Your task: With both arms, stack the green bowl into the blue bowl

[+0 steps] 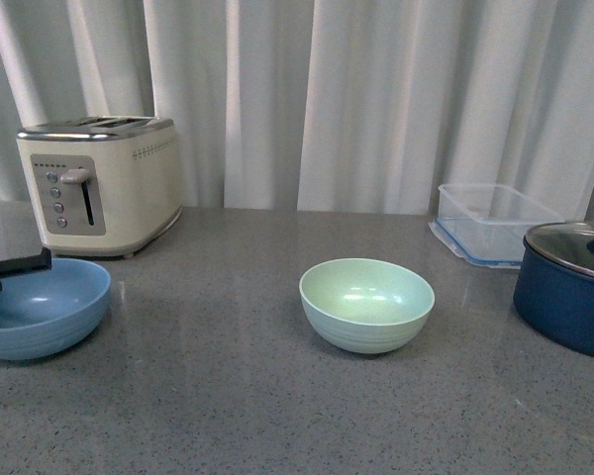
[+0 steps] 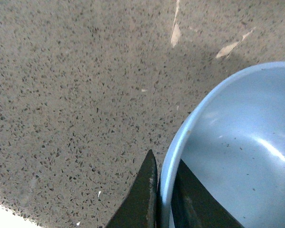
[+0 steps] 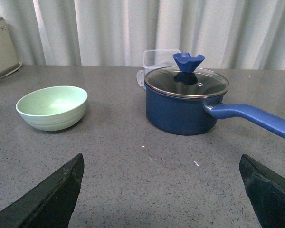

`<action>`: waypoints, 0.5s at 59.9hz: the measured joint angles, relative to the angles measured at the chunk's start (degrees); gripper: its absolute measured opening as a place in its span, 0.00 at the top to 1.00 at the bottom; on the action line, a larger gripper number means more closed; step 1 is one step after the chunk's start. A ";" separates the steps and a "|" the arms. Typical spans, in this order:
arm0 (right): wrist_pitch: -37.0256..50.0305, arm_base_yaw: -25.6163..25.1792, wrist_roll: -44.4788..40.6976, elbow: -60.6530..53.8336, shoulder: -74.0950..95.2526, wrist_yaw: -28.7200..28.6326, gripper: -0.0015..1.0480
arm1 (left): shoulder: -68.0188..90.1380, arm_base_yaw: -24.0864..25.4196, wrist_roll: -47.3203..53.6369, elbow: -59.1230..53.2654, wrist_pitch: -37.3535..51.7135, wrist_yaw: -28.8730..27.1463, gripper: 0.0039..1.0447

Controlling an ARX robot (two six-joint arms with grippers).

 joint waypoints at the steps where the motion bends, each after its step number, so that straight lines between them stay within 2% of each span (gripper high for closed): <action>1: 0.00 0.00 0.00 0.00 0.00 0.00 0.10 | -0.20 -0.17 0.02 0.00 0.00 -0.28 0.96; 18: 0.00 0.02 0.00 0.00 0.00 0.00 0.10 | -1.55 -3.67 -1.05 1.38 -1.36 -0.61 0.96; 30: 0.00 0.00 0.00 0.00 0.00 0.00 0.10 | -2.12 -10.67 -3.65 5.22 -2.80 -0.61 0.96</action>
